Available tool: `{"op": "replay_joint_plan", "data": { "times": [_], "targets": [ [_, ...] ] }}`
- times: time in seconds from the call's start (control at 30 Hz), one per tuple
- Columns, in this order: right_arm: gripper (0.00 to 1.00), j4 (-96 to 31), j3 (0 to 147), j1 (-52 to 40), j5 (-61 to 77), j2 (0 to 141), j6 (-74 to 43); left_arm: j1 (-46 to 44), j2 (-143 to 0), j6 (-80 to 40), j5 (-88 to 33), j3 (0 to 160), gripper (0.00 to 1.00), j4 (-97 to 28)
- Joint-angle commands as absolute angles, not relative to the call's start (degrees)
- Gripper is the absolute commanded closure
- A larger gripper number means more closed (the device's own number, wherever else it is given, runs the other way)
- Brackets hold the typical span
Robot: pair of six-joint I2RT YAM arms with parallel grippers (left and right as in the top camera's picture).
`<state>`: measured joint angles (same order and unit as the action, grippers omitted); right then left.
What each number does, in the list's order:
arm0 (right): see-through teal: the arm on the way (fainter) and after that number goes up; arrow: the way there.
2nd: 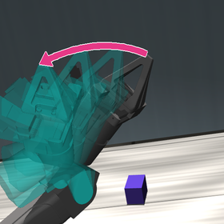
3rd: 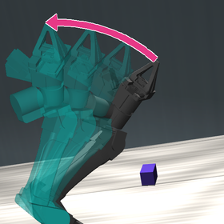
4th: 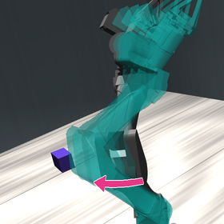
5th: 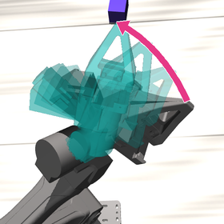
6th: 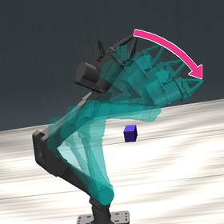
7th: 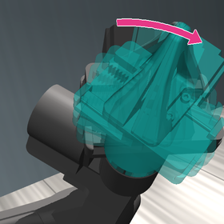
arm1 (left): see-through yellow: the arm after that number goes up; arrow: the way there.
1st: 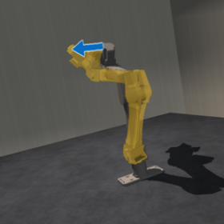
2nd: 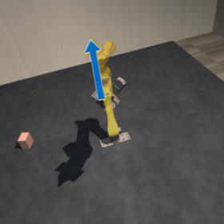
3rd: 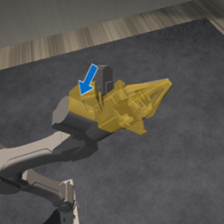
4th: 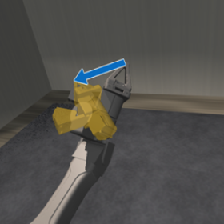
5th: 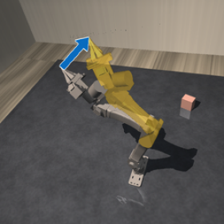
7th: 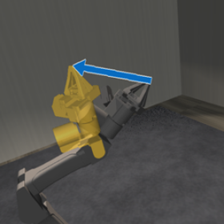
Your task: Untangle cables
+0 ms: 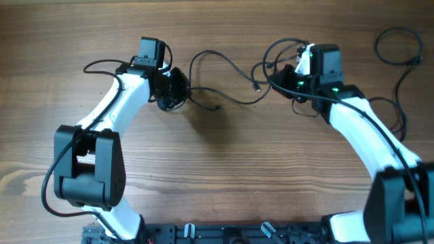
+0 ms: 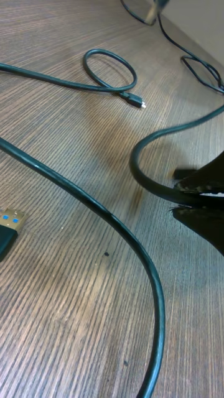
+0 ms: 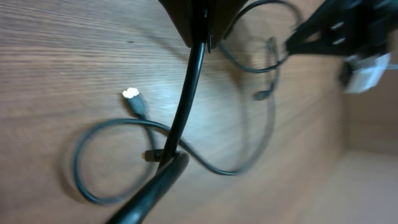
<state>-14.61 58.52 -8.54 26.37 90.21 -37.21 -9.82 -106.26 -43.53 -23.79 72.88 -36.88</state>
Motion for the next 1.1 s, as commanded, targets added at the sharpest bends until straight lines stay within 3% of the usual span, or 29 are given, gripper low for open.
{"op": "replay_joint_plan", "data": {
  "times": [0.0,0.17,0.23,0.3,0.53,0.7,0.9,1.07],
  "targets": [
    [0.96,-14.68,58.94,-8.27,28.40,82.74,-34.59,-10.41,-105.01,-42.35,-22.22,73.30,0.82,-36.69],
    [0.96,-15.68,58.94,-8.27,28.38,78.76,-34.13,-11.66,-105.01,-42.13,-22.20,73.30,0.32,-36.69],
    [0.96,-17.12,58.94,-8.27,28.36,78.61,-31.20,-12.16,-105.01,-40.80,-21.98,73.30,0.16,-36.42],
    [0.95,-18.76,58.94,-8.27,27.97,78.61,-29.12,-12.43,-105.01,-39.62,-21.76,73.30,0.07,-36.03],
    [0.96,-33.67,68.58,-8.27,24.82,77.56,-25.02,-12.49,-105.01,-39.16,-20.86,73.30,0.04,-35.79],
    [0.96,-50.09,82.30,-8.27,8.29,77.56,-20.49,-12.49,-105.01,-39.18,-19.38,73.30,0.00,-35.62],
    [0.96,-51.96,85.10,-7.40,-17.32,78.04,-13.85,-12.49,-105.01,-39.18,-19.40,73.30,0.00,-35.64],
    [0.96,-50.94,85.06,-5.26,-20.60,81.30,-3.36,-12.49,-105.01,-39.18,-19.40,73.30,0.00,-35.64]
  ]
}}
